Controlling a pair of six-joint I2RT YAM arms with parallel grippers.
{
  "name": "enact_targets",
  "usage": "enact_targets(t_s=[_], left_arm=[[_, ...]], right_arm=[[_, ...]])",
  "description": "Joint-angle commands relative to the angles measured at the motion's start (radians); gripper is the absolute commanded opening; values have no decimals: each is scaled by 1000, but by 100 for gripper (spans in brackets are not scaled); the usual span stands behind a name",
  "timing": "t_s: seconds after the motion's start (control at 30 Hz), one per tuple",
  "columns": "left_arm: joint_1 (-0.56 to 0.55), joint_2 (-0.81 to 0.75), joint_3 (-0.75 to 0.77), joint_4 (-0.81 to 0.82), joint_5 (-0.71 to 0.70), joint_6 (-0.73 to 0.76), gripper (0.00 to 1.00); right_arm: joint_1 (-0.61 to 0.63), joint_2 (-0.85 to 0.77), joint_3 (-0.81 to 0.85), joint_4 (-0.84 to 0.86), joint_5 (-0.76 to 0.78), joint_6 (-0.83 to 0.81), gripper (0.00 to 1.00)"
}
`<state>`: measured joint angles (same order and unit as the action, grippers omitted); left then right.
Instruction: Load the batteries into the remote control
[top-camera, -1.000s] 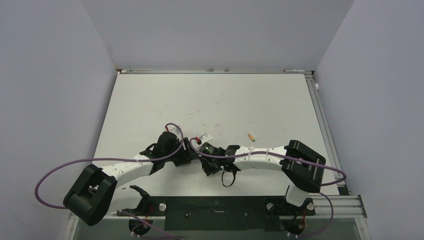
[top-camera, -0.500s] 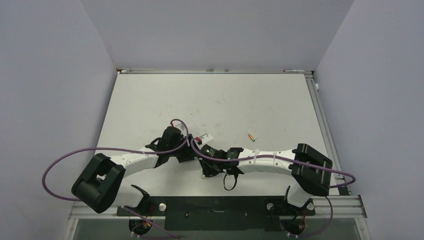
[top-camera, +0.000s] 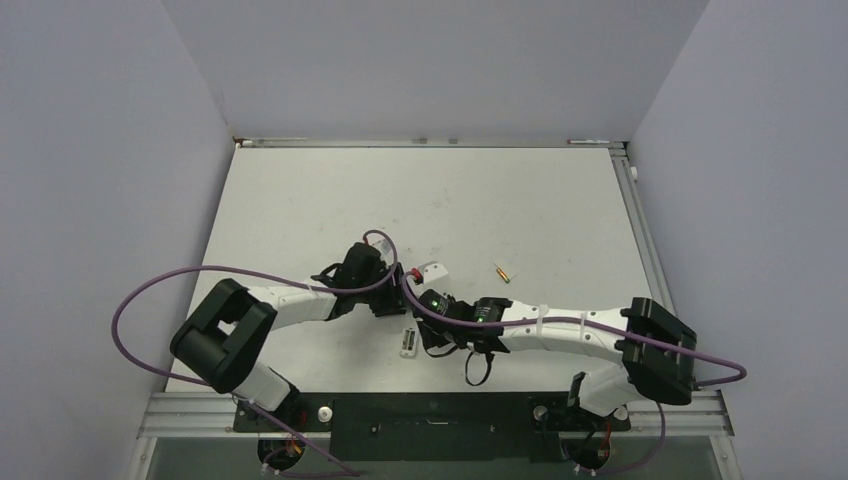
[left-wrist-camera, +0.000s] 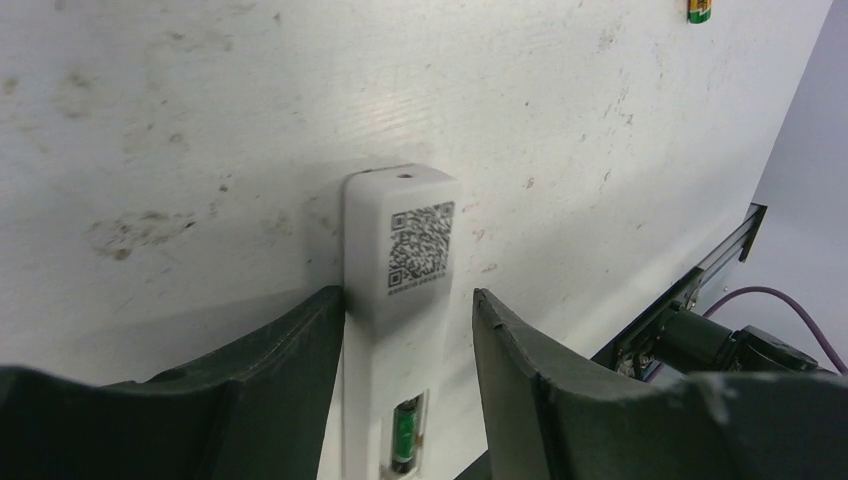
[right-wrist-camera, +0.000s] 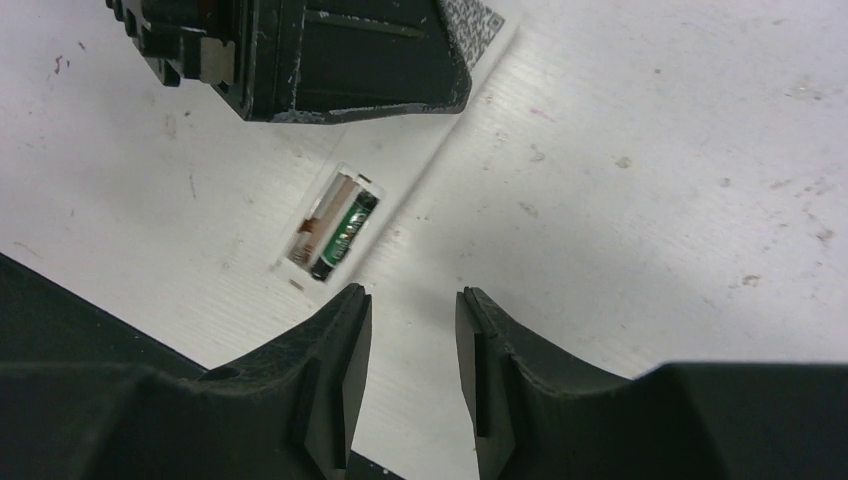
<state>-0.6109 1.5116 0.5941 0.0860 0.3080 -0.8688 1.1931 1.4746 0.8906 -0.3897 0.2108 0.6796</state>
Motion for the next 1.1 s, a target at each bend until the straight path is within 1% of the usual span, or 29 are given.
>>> enact_targets(t_s=[0.0, 0.1, 0.3, 0.5, 0.63, 0.8, 0.9, 1.07], left_arm=[[-35, 61, 52, 23, 27, 36, 47], [-60, 99, 80, 24, 36, 41, 47], [-109, 166, 125, 32, 59, 49, 46], [-155, 199, 153, 31, 77, 72, 46], [-180, 212, 173, 7, 72, 97, 46], [-182, 204, 183, -9, 68, 113, 46], [-180, 182, 199, -33, 58, 125, 48], [-180, 125, 226, -100, 7, 144, 54]], right_arm=[[-1, -92, -16, -45, 134, 42, 37], [-29, -132, -28, -72, 176, 55, 37], [-143, -147, -30, -128, 169, 58, 37], [-232, -163, -41, -133, 202, 62, 37], [-313, -168, -46, -137, 207, 55, 37], [-412, -152, -47, -124, 202, 21, 38], [-478, -130, -45, -110, 197, -10, 39], [-580, -89, -43, -51, 100, -73, 43]])
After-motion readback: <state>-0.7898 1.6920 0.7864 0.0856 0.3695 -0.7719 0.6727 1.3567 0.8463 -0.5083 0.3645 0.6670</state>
